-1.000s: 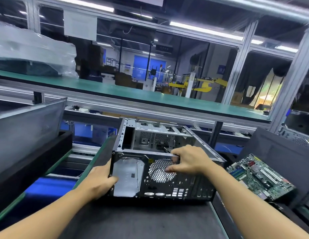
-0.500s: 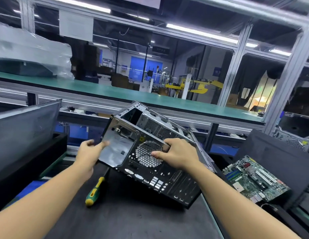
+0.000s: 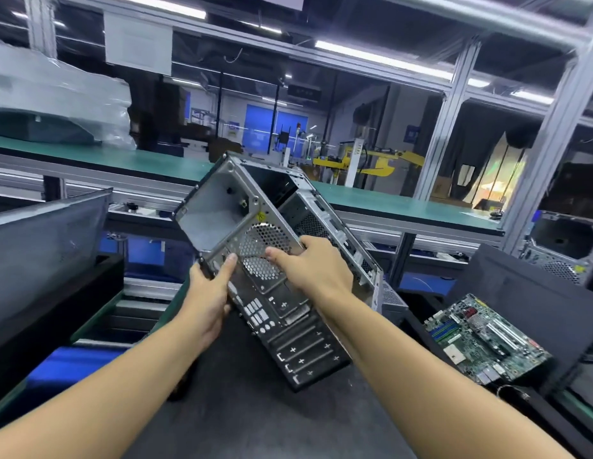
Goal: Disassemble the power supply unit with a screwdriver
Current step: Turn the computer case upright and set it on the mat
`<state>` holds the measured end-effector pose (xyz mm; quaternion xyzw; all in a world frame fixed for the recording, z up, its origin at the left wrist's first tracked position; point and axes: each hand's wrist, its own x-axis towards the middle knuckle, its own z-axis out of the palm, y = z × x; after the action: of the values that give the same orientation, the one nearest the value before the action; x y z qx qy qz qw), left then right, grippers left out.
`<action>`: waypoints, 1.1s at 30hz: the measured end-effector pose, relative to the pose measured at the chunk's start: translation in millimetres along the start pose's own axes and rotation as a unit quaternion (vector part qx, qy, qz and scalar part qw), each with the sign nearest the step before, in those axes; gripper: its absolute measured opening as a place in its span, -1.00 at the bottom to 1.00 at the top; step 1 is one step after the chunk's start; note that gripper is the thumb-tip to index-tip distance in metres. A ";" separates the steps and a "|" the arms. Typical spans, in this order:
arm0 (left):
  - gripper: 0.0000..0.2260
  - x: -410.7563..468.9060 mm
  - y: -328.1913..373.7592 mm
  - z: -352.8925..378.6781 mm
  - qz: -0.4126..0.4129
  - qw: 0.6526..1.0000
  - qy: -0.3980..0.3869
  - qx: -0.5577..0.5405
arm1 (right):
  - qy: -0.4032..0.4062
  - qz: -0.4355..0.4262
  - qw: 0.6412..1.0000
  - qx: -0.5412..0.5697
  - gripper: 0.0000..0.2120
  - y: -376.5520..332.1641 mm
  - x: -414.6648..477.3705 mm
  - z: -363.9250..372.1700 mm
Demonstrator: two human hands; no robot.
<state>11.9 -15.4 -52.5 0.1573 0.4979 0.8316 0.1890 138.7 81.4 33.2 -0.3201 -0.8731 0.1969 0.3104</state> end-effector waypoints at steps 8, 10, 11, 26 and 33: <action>0.14 -34.4 -7.1 4.7 0.216 0.931 -0.058 0.290 | 0.016 0.053 0.985 0.162 -0.39 -32.2 19.5 -14.2; 0.14 -56.5 -15.7 8.7 0.212 0.913 -0.079 0.340 | 0.030 0.070 0.973 0.220 -0.36 -40.1 27.0 -16.8; 0.16 -65.1 -18.7 10.7 0.195 0.905 -0.083 0.369 | 0.030 0.078 0.967 0.242 -0.34 -44.8 29.5 -18.7; 0.19 -84.4 29.3 58.7 0.107 0.867 -0.019 0.486 | -0.011 0.118 0.892 0.435 -0.38 -87.6 62.2 -35.6; 0.05 -47.9 67.1 41.4 0.153 0.851 -0.060 0.498 | -0.003 0.093 0.881 0.464 -0.69 -84.6 81.3 -42.8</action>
<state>62.1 -35.1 22.4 0.3539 0.8028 0.4796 -0.0150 81.3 82.3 144.1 -0.2183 -0.6489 0.6084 0.4014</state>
